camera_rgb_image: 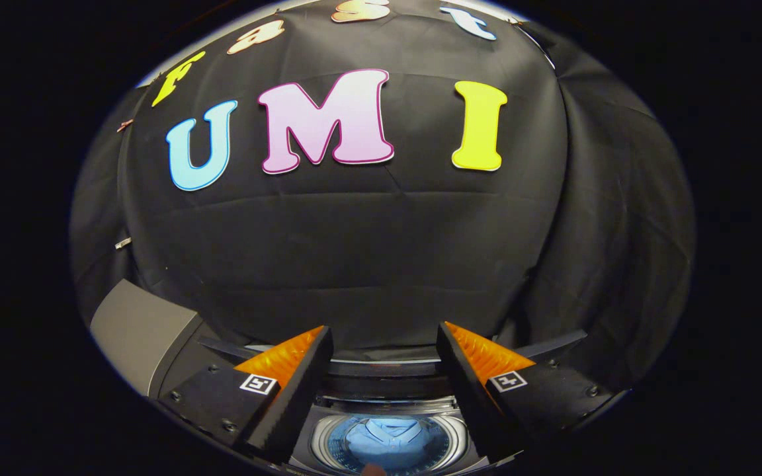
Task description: Put the clothes into the washing machine and then close the washing machine lid.
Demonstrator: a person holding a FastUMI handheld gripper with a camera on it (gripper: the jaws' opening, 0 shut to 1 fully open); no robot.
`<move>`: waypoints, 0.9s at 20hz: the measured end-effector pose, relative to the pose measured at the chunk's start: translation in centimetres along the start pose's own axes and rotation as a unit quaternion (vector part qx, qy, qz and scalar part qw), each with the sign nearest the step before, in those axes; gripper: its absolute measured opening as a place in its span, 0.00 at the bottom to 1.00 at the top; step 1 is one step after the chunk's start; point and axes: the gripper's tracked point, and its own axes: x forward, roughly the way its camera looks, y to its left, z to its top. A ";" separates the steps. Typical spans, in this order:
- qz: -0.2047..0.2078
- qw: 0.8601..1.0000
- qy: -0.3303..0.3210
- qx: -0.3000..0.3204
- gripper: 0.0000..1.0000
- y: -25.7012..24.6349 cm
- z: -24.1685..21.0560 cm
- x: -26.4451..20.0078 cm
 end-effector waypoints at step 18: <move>-0.012 1.000 0.015 0.006 0.99 -0.7 -9.4 -5.5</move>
